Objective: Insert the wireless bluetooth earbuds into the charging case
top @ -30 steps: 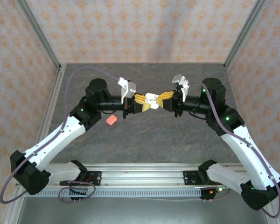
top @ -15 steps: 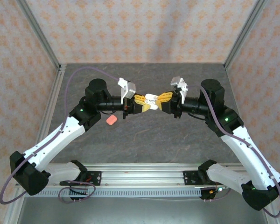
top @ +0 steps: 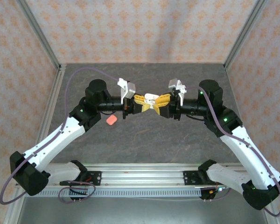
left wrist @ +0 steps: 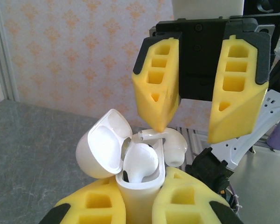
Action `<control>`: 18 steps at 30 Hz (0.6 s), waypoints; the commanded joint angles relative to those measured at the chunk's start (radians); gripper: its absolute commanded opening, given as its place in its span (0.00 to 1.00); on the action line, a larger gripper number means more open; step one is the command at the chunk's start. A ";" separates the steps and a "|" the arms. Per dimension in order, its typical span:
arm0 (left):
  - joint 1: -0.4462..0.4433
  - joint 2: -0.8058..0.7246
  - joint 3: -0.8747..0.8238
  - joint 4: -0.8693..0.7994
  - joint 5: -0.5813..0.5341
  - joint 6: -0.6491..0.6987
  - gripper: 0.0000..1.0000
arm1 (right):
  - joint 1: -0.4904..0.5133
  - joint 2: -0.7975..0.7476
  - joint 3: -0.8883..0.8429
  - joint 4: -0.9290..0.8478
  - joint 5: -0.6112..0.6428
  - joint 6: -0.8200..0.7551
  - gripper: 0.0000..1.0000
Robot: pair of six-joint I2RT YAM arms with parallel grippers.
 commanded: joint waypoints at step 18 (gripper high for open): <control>-0.004 -0.045 -0.025 0.054 -0.030 -0.007 0.00 | 0.006 0.068 0.064 -0.016 0.126 0.116 0.30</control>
